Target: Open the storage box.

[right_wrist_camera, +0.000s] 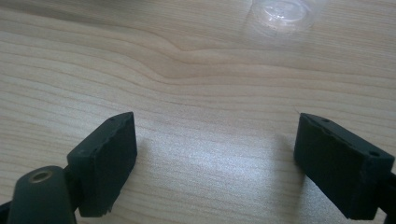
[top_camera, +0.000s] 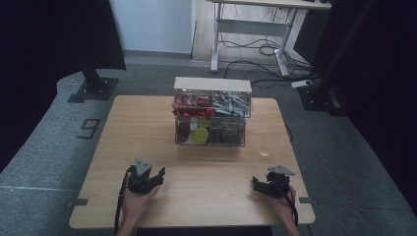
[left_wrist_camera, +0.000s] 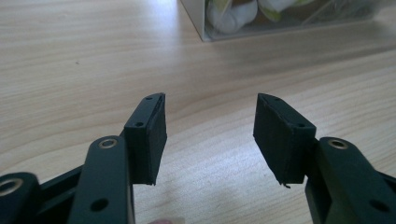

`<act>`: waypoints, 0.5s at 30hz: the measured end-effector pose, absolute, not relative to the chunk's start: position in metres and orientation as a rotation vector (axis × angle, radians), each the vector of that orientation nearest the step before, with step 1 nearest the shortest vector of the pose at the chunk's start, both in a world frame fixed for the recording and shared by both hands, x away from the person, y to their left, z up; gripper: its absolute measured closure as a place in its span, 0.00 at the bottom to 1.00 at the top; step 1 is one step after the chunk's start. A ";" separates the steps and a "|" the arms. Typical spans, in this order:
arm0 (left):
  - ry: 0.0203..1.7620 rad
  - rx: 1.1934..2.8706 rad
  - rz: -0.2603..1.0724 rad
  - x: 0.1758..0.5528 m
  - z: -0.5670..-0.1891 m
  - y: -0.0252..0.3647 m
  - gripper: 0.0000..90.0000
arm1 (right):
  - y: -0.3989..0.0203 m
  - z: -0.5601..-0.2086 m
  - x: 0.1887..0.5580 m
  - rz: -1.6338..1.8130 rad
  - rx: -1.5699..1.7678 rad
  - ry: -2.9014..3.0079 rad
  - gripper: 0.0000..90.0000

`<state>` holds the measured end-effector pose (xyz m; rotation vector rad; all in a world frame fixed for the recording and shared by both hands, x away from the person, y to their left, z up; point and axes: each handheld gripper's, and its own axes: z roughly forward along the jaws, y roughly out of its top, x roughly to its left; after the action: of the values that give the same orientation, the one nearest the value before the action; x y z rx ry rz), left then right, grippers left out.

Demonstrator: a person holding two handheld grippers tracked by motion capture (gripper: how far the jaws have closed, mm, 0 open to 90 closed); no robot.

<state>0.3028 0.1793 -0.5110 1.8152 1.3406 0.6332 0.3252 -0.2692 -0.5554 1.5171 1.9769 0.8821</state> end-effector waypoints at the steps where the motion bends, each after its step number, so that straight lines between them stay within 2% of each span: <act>1: 1.336 1.804 0.630 0.302 -0.509 0.180 0.51 | -0.269 -0.555 0.325 0.882 1.516 1.976 0.16; 4: 1.308 1.789 0.637 0.298 -0.501 0.179 0.62 | -0.269 -0.555 0.325 0.880 1.515 1.974 0.16; 8: 1.270 1.774 0.636 0.294 -0.492 0.178 0.71 | -0.268 -0.555 0.324 0.883 1.522 1.971 0.17; 15: 1.255 1.727 0.615 0.292 -0.482 0.181 0.83 | -0.266 -0.555 0.322 0.880 1.524 1.962 0.19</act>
<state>0.2917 0.1809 -0.4824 1.7275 1.2548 0.6151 0.3221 -0.2663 -0.5552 1.5236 1.9621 0.8799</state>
